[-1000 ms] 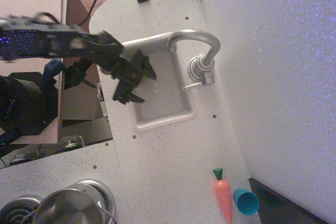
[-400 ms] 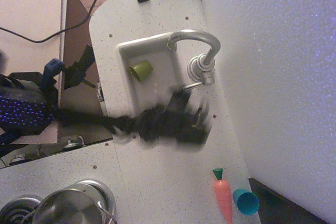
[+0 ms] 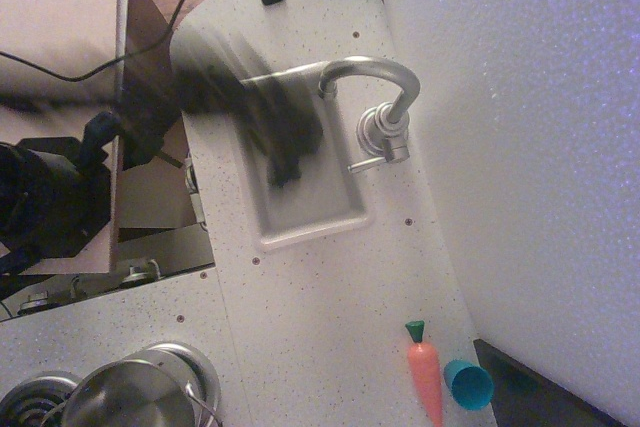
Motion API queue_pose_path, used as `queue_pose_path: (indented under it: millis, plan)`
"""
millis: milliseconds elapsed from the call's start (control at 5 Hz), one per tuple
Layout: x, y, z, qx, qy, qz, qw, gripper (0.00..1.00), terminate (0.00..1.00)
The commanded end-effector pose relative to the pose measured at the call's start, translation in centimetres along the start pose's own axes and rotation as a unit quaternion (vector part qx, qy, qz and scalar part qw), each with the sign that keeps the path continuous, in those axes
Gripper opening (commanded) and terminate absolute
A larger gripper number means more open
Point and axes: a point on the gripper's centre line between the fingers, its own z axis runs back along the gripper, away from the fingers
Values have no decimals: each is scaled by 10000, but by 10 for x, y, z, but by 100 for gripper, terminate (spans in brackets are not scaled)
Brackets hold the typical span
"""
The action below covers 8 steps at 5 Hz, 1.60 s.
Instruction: Turn faucet left
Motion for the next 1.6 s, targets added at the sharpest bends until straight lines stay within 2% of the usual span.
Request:
queue_pose_path:
  millis: [0,200,400,600,800,1000,1200,1400]
  plan:
    - [-3,27,17,-199,-625,-64,9978,100,0]
    - [-9,21,7,-41,-628,23,9980,100,0]
    - [-15,1,-8,-114,-429,-41,9990,100,0]
    - [-17,-14,-12,-61,-620,-127,9980,100,0]
    - [7,-17,-14,105,-112,-135,9998,100,0]
    - [32,1,4,283,-568,248,9977,100,0]
    - [44,44,39,441,-1202,438,9908,100,0]
    - [27,80,74,1382,-1305,708,9792,100,0]
